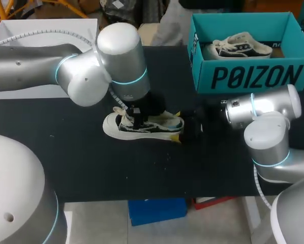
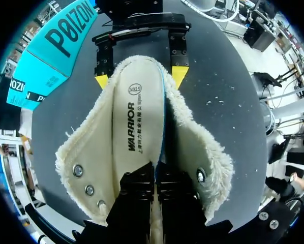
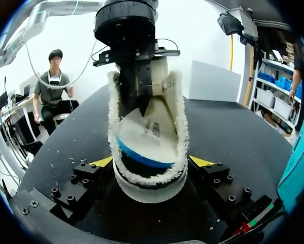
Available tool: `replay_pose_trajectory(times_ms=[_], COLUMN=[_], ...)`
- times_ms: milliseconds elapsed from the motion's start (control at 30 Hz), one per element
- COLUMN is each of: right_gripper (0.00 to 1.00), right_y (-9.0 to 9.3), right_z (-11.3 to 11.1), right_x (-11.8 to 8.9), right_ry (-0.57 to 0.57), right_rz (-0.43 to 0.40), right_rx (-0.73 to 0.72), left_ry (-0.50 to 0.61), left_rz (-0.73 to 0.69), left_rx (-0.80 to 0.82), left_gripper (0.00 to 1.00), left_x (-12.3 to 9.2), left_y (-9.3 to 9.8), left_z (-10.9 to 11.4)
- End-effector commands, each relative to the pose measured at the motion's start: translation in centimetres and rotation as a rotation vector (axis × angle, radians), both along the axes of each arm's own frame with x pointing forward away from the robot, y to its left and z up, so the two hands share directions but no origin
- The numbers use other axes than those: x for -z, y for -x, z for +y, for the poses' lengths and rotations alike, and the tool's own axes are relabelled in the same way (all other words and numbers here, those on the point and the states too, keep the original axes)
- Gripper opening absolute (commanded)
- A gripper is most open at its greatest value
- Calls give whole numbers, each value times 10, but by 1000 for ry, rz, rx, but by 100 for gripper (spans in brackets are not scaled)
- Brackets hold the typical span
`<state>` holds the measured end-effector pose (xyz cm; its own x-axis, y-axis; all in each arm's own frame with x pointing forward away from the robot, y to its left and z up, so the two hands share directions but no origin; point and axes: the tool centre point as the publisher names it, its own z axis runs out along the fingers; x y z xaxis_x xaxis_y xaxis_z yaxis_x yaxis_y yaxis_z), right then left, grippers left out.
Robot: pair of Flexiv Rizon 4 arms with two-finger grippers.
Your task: Take the shoe out of the shoebox, open the shoe tongue, remove and reinsert the insole, then place the shoe into the shoebox
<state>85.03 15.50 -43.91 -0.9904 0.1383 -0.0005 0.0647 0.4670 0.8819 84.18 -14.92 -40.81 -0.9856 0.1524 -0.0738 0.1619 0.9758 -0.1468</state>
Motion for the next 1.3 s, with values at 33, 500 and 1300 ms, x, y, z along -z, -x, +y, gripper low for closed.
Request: replay_pose_trajectory(times_ms=[33,500,1300], right_gripper=[0,0,0], right_y=[-1,-1,-1], right_z=[-2,-2,-2], right_x=[1,1,1], right_ry=[3,3,3], right_rz=[1,1,1], right_rx=[0,0,0], left_ry=[22,119,217], left_rz=[65,111,68], left_rx=[35,104,171], left_gripper=[0,0,50], left_x=[-10,-17,-17], left_y=[1,13,11], left_z=[1,-9,-21])
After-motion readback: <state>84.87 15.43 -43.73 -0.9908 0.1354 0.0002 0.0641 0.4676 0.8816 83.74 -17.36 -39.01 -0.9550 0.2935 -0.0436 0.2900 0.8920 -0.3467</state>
